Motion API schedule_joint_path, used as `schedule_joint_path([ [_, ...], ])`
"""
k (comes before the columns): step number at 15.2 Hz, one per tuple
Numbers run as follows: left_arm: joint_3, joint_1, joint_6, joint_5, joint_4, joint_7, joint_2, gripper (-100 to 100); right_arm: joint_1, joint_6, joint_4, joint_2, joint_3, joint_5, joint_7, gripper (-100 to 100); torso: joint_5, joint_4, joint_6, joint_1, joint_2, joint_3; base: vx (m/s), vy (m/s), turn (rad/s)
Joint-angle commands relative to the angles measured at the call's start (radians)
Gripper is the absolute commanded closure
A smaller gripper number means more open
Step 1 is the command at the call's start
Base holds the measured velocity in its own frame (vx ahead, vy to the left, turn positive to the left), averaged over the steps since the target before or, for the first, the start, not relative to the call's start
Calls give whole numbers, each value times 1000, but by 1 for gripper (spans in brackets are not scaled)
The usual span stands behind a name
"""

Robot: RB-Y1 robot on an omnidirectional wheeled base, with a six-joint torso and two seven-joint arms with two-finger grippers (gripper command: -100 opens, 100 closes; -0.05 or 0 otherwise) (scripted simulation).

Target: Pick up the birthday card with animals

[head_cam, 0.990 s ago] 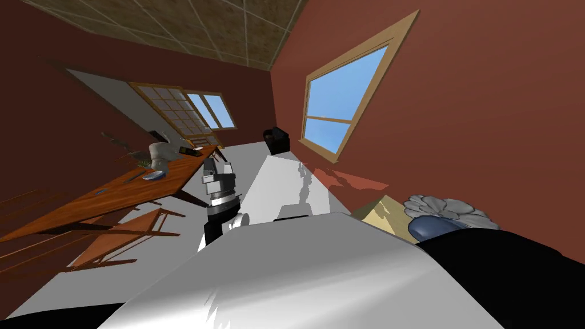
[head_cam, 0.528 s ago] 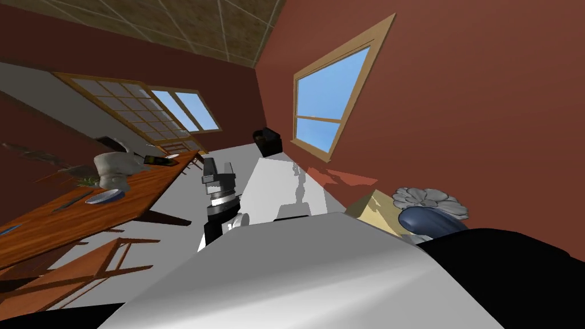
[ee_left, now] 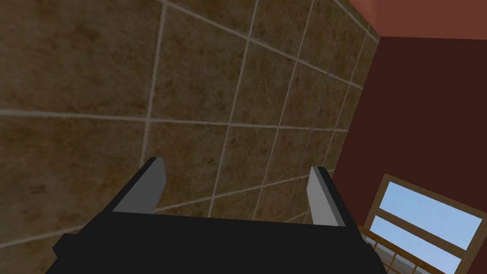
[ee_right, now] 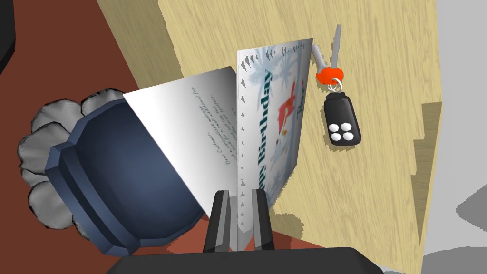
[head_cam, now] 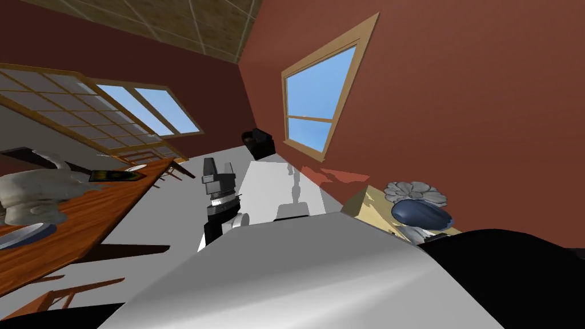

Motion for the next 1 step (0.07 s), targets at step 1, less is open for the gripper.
schedule_joint_path([
  [1,0,0,0,0,0,0,0,0,0,0,0,0,0,0,0,100,0,0,0,0,0,0,40,19,-52],
])
